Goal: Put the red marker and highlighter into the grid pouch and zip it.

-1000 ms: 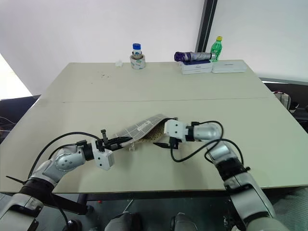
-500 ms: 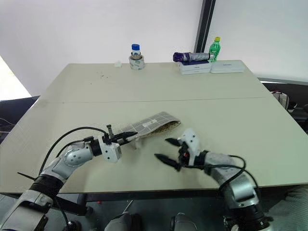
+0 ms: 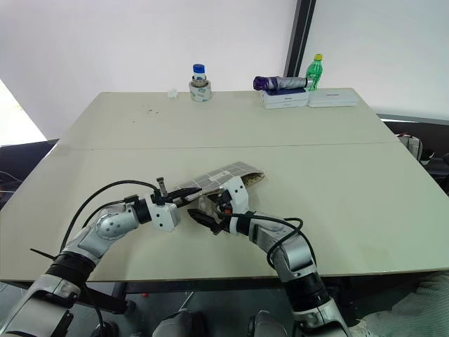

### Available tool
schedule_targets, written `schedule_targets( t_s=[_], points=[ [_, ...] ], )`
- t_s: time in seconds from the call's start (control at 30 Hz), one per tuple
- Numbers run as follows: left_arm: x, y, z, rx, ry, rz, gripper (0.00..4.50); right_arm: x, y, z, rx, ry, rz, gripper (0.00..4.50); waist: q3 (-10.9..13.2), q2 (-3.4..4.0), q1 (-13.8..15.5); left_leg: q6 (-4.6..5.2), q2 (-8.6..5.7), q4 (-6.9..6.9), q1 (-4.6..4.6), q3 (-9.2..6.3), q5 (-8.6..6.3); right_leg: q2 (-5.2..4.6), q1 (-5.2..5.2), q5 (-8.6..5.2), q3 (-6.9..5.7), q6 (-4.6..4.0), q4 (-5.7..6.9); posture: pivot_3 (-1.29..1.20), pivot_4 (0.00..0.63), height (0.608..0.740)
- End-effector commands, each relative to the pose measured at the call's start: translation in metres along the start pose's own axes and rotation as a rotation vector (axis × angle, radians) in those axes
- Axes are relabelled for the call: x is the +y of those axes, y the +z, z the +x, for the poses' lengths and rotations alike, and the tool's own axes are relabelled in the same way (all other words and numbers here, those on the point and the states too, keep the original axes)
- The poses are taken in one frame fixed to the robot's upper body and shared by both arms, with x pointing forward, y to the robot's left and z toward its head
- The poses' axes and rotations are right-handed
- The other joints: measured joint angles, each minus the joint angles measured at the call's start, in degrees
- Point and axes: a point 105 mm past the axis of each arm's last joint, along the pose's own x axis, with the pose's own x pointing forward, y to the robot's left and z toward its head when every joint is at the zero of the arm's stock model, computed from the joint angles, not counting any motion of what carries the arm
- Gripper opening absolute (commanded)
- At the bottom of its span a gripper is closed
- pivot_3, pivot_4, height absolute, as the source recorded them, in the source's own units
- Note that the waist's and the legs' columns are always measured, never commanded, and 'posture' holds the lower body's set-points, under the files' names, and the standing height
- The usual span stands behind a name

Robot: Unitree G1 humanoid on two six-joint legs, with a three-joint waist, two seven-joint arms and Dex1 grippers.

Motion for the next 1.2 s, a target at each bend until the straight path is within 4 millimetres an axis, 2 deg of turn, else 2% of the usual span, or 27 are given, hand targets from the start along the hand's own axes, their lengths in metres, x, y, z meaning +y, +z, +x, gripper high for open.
schedule_targets(
  t_s=[0.03,0.1,0.23,0.27,0.4,0.53,0.6,0.7,0.83,0.87,1.0,1.03,1.07,1.1,1.13,1.2],
  points=[
    [0.008,0.008,0.0,-0.026,0.027,0.029,0.0,0.012,0.006,0.009,-0.02,0.089,0.023,3.61,0.0,0.0,-0.05,0.0,0.0,0.0,0.0,0.0,0.0,0.0,0.0,0.0,0.0,0.0,0.0,0.0,0.15,0.74],
    [0.009,0.008,0.0,-0.023,0.034,0.024,0.0,0.009,0.004,0.01,-0.02,0.072,0.014,2.86,0.0,0.0,-0.05,0.0,0.0,0.0,0.0,0.0,0.0,0.0,0.0,0.0,0.0,0.0,0.0,0.0,0.15,0.74],
    [0.009,0.007,-0.002,-0.014,0.034,0.026,0.0,0.005,0.004,0.004,-0.028,0.06,0.033,0.71,0.0,0.0,-0.05,-0.01,0.0,0.0,0.0,0.0,0.0,0.0,-0.01,0.0,0.0,0.0,0.0,0.0,0.15,0.74],
    [0.008,0.007,-0.003,-0.012,0.032,0.027,0.0,0.003,0.003,0.0,-0.024,0.056,0.027,0.06,0.0,0.0,-0.03,-0.01,0.0,0.0,0.0,0.0,0.0,0.0,-0.01,0.0,0.0,0.0,0.0,0.0,0.15,0.74],
    [0.006,0.005,-0.004,-0.006,0.032,0.021,0.0,-0.013,0.004,-0.017,-0.005,0.014,0.009,0.06,0.0,0.0,-0.01,0.0,0.01,0.0,0.0,0.0,0.0,-0.01,-0.01,0.0,0.0,0.0,0.0,0.0,0.15,0.74],
    [0.004,0.002,-0.009,0.006,0.026,0.012,0.0,-0.049,0.006,-0.053,0.065,-0.077,-0.075,0.06,0.0,0.0,0.04,0.01,0.01,-0.01,0.0,-0.01,-0.01,-0.04,0.0,0.0,0.0,0.0,0.0,0.0,0.15,0.74],
    [0.003,0.0,-0.014,0.013,0.022,0.007,0.0,-0.068,0.015,-0.073,0.08,-0.129,-0.113,0.06,0.0,0.0,-0.02,0.01,0.01,-0.01,0.0,-0.01,-0.01,-0.05,-0.01,0.0,0.0,0.0,0.0,0.0,0.15,0.74],
    [0.001,-0.001,-0.018,0.016,0.015,0.005,0.0,-0.089,0.03,-0.091,0.075,-0.199,-0.153,0.06,0.0,0.0,-0.06,0.01,0.02,-0.05,0.02,-0.01,-0.01,-0.06,-0.03,0.0,0.0,0.0,0.0,0.0,0.15,0.74],
    [-0.001,-0.004,-0.022,0.019,0.009,-0.02,0.0,-0.139,0.049,-0.129,0.088,-0.402,-0.238,0.06,0.01,0.01,-0.22,0.01,0.01,-0.07,0.02,0.04,-0.01,-0.01,-0.05,0.0,0.0,0.0,0.0,0.0,0.15,0.74],
    [-0.001,-0.006,-0.023,0.024,0.006,-0.026,0.0,-0.144,0.049,-0.134,0.097,-0.42,-0.249,0.06,0.01,0.01,-0.09,0.01,0.0,-0.06,0.02,0.07,-0.01,-0.02,-0.06,0.0,0.01,0.0,-0.01,0.0,0.15,0.74],
    [0.008,-0.015,-0.026,0.049,0.046,-0.094,0.0,-0.13,0.044,-0.121,0.101,-0.325,-0.275,0.06,0.01,0.01,-0.11,-0.04,0.01,-0.08,0.02,0.09,0.02,-0.03,-0.06,0.0,0.01,0.01,-0.02,0.0,0.15,0.74],
    [0.01,-0.017,-0.027,0.052,0.051,-0.114,0.35,-0.127,0.042,-0.118,0.103,-0.307,-0.27,0.02,0.01,0.01,-0.1,-0.06,0.01,-0.08,0.02,0.09,0.04,-0.03,-0.06,0.0,0.01,0.01,-0.01,0.0,0.15,0.74],
    [0.01,-0.019,-0.027,0.056,0.049,-0.157,0.78,-0.122,0.04,-0.114,0.099,-0.27,-0.26,0.46,0.01,0.01,-0.1,-0.08,0.01,-0.07,0.02,0.09,0.05,-0.02,-0.06,0.0,0.01,0.01,-0.01,0.0,0.15,0.74],
    [0.012,-0.021,-0.028,0.067,0.062,-0.173,1.12,-0.117,0.04,-0.11,0.085,-0.24,-0.259,0.63,0.01,0.0,-0.11,-0.1,0.01,-0.06,0.02,0.09,0.06,-0.03,-0.05,0.0,0.01,0.01,-0.01,0.0,0.15,0.74],
    [0.014,-0.024,-0.029,0.076,0.072,-0.177,1.58,-0.114,0.04,-0.106,0.084,-0.228,-0.283,0.97,0.01,0.01,-0.11,-0.1,0.01,-0.05,0.02,0.09,0.06,-0.03,-0.05,0.0,0.01,0.01,-0.01,0.0,0.15,0.74],
    [0.015,-0.026,-0.032,0.087,0.074,-0.173,2.68,-0.111,0.041,-0.102,0.076,-0.22,-0.301,2.04,0.01,0.01,-0.13,-0.1,0.01,-0.05,0.02,0.09,0.06,-0.03,-0.05,0.0,0.01,0.01,-0.01,0.0,0.15,0.74]
  ],
)
